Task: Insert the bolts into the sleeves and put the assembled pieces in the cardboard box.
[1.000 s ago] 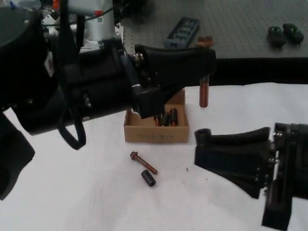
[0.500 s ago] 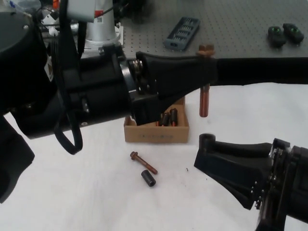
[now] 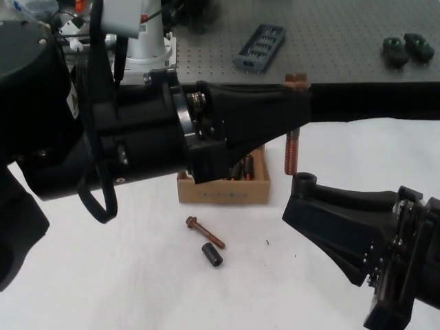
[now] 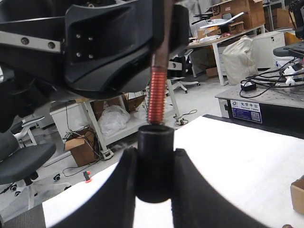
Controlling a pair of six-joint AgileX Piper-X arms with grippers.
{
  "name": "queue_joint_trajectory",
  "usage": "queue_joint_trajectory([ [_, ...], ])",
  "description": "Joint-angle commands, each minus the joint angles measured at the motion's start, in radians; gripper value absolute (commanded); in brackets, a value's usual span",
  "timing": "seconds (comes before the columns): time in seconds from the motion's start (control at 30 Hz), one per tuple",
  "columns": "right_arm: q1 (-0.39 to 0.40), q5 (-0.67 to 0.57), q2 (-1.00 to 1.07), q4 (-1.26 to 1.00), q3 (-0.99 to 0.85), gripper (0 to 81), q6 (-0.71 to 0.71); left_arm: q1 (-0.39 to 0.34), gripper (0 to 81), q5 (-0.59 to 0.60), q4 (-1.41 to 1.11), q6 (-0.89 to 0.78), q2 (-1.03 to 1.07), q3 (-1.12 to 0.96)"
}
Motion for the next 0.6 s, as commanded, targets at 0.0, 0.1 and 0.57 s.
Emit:
queue_joint_trajectory([
  [0.0,-0.003,0.009,-0.001,-0.025,-0.007,3.6,0.005,0.002,0.6,0.029,-0.018,-0.021,-0.013,-0.005],
  [0.1,-0.003,0.009,-0.001,-0.005,-0.007,3.6,0.005,0.002,0.6,0.029,-0.019,-0.025,-0.013,-0.005],
  [0.57,-0.003,-0.019,0.092,-0.041,-0.056,3.6,0.005,0.002,0.6,0.029,-0.019,-0.028,-0.013,-0.005],
])
